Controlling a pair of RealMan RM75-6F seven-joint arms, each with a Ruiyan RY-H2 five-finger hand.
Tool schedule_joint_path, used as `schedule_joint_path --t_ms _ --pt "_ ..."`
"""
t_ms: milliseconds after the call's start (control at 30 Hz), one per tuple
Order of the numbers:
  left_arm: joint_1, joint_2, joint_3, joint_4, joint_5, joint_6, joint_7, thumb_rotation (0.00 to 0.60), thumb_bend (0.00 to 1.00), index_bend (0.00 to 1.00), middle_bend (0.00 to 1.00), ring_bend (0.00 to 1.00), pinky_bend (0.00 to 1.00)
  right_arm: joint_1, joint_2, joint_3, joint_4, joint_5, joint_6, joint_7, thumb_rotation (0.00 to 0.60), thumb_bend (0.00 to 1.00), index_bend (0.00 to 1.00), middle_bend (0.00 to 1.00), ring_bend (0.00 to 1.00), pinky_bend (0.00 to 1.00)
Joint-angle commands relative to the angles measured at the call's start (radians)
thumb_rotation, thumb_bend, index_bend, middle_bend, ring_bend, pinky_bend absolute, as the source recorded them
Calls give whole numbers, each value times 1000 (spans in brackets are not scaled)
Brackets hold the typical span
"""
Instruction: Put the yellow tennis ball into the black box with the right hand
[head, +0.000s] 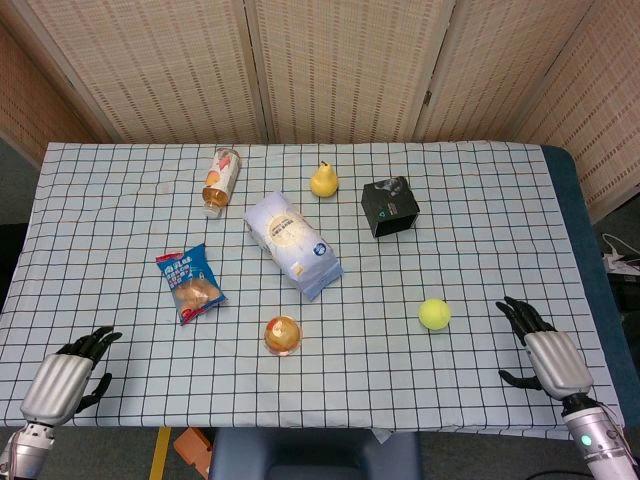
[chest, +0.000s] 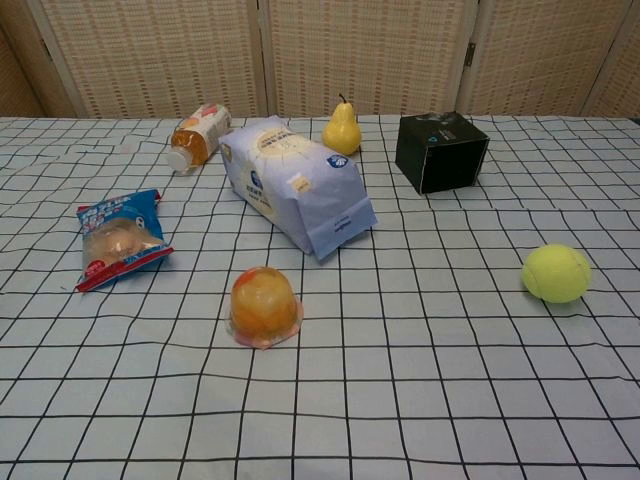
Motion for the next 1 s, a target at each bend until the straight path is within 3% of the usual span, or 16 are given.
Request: schedule_joint_path --t_ms 33,467,533,667,833,900,1000 --pt "1 2 1 -2 2 2 1 600 424 193 132 230 423 -1 -4 -2 9 -19 12 11 600 74 8 0 0 299" --pt "-2 0 -1 0 -5 -4 4 600 424 196 133 230 423 -4 -18 5 35 -35 35 29 600 74 31 3 0 300" --pt "-4 0 0 3 -11 -12 3 600 423 196 133 230 423 -6 -28 9 45 -42 48 28 600 74 52 57 0 299" --pt "-4 4 2 -2 -17 -17 7 600 424 198 133 230 424 -12 -48 7 68 -69 76 36 600 74 187 134 4 300" --pt "2 7 4 -12 -13 -6 18 600 424 200 142 230 424 -15 -59 6 90 -93 98 53 600 80 230 193 70 318" --pt "2 8 6 -16 -13 -7 22 600 424 200 144 230 424 -17 -64 8 96 -101 112 58 600 162 272 221 140 413" --pt "2 8 6 -17 -14 -8 26 600 424 200 145 230 424 -23 -78 16 113 -111 141 41 600 417 406 336 268 621"
